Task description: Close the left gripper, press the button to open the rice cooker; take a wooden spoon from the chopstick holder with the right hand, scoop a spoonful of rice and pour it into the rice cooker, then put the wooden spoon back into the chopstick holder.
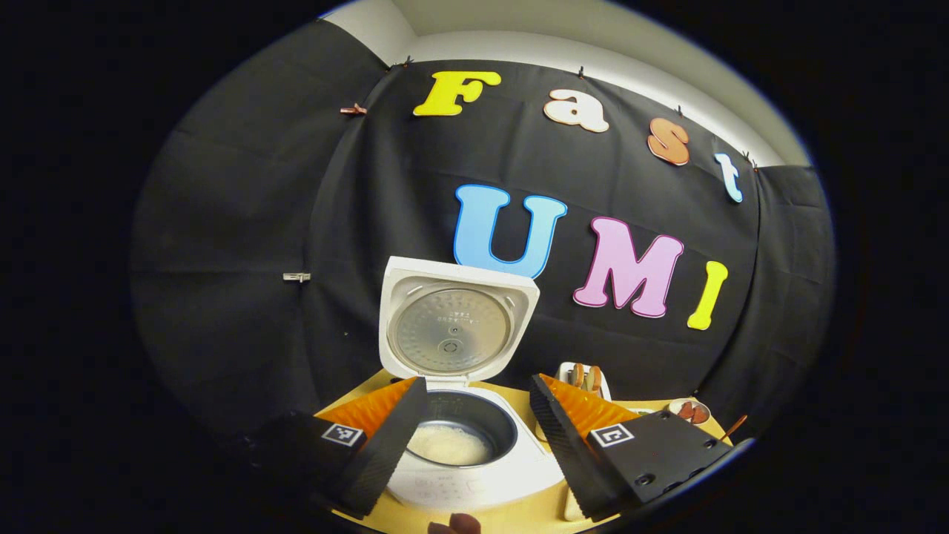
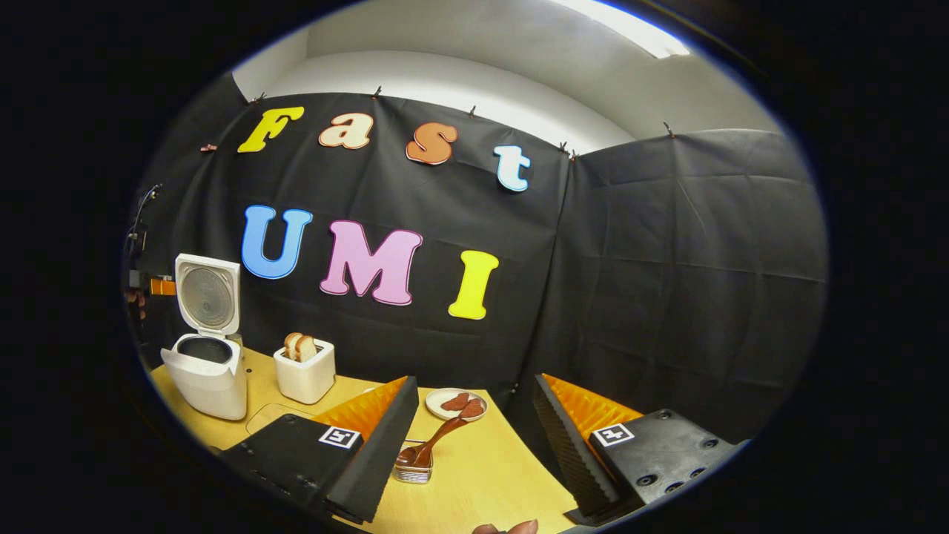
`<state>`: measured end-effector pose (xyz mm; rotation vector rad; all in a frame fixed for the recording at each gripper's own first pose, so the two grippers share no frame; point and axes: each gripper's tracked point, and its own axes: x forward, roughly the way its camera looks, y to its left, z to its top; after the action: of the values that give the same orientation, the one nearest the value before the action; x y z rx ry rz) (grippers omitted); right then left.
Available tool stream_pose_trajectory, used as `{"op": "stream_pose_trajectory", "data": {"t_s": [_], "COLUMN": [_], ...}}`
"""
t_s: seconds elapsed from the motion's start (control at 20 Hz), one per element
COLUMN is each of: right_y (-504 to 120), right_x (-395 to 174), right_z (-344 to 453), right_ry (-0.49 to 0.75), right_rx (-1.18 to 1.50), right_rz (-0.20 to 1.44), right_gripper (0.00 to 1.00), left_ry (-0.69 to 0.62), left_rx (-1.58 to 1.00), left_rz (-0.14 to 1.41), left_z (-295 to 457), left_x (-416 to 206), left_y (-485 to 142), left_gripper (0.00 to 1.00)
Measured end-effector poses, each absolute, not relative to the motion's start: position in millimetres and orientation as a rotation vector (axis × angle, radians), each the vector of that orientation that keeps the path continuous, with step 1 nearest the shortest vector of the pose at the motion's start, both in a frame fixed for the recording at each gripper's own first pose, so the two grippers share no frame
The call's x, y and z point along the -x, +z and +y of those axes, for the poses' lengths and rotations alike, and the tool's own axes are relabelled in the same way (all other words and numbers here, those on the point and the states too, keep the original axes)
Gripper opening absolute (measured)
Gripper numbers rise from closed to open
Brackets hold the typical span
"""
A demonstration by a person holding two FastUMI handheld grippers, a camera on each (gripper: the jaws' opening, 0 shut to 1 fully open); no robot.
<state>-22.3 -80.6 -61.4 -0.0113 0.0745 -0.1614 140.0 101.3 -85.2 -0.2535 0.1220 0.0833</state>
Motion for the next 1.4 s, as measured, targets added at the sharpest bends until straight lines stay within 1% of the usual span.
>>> {"op": "stream_pose_trajectory", "data": {"t_s": [0.2,0.3,0.4,0.45,0.6,0.8,0.95,1.15,1.3,1.4], "right_y": [-85,-105,-131,-143,-182,-235,-268,-312,-344,-352], "right_x": [9,-2,-14,-22,-46,-80,-102,-133,-152,-163], "right_z": [-78,-78,-79,-79,-81,-80,-70,-64,-54,-42], "right_ry": [-0.102,-0.068,-0.036,-0.022,0.022,0.091,0.149,0.184,0.223,0.263], "right_rx": [-0.019,-0.051,-0.099,-0.120,-0.166,-0.186,-0.250,-0.329,-0.385,-0.453], "right_rz": [0.088,0.107,0.151,0.169,0.224,0.310,0.376,0.449,0.522,0.543], "right_gripper": [0.98,0.98,0.98,0.96,0.98,0.98,0.98,0.96,0.90,0.86], "left_ry": [0.069,0.051,0.044,0.038,0.030,0.031,0.040,0.056,0.079,0.094], "left_rx": [0.206,0.239,0.287,0.293,0.230,0.188,0.153,0.128,0.145,0.155], "left_rz": [0.105,0.116,0.135,0.148,0.184,0.215,0.234,0.266,0.292,0.307], "left_z": [82,64,49,41,27,4,-13,-32,-42,-46], "left_x": [-107,-85,-65,-57,-37,-12,1,11,15,18], "left_y": [-78,-80,-89,-93,-105,-107,-107,-109,-113,-115], "left_gripper": [0.95,0.95,0.95,0.95,0.96,0.95,0.95,0.95,0.95,0.95]}}
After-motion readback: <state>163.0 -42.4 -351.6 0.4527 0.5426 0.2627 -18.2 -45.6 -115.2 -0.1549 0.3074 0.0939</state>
